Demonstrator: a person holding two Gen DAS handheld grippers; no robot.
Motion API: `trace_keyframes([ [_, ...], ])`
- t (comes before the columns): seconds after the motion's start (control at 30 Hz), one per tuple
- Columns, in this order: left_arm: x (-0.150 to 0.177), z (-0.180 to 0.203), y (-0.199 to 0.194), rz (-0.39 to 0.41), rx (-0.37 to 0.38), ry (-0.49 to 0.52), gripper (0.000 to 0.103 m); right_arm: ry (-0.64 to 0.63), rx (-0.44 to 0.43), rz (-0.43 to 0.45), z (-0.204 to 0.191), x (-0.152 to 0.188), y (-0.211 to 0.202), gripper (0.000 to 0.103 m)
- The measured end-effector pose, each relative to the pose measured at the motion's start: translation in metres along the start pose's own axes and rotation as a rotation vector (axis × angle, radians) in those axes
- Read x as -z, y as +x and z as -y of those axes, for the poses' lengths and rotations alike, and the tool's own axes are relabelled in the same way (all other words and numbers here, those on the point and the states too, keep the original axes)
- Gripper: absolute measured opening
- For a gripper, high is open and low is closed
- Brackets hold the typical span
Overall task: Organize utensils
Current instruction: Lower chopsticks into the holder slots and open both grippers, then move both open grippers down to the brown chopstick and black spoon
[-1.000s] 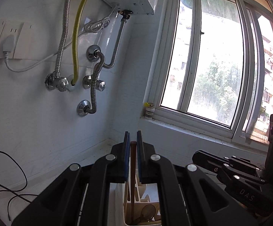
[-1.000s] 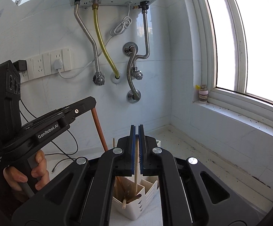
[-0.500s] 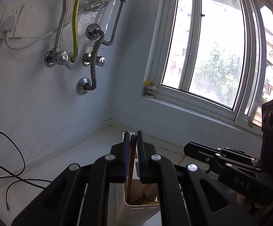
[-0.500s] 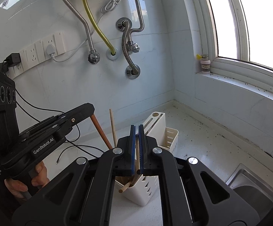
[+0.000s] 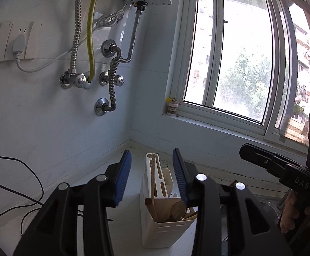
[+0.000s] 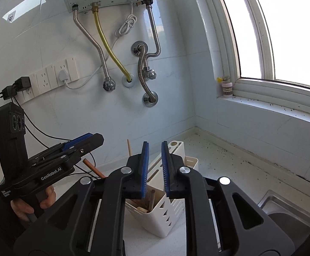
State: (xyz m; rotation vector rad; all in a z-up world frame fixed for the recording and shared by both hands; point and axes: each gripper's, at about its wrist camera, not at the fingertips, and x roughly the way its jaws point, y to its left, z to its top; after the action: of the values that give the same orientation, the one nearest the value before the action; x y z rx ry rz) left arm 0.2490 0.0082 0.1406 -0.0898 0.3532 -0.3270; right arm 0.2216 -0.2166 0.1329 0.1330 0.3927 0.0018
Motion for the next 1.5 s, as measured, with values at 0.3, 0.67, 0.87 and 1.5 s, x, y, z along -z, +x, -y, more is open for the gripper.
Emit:
trace_keyframes([
  [0.3,0.050,-0.001,-0.065,-0.095,-0.054,-0.002,0.047,-0.062,-0.071,-0.064,-0.012,0.039,-0.044,0.027],
  [0.67,0.157,0.005,-0.081,-0.320,-0.145,-0.119,0.047,0.088,-0.031,-0.413,-0.007,0.150,-0.018,0.028],
  [0.87,0.204,0.020,-0.081,-0.399,-0.189,-0.176,0.047,0.222,-0.035,-0.561,-0.004,0.202,0.001,0.029],
  [1.5,0.270,0.055,-0.075,-0.599,-0.153,-0.154,0.034,0.523,-0.185,-0.752,0.005,0.263,0.035,0.018],
])
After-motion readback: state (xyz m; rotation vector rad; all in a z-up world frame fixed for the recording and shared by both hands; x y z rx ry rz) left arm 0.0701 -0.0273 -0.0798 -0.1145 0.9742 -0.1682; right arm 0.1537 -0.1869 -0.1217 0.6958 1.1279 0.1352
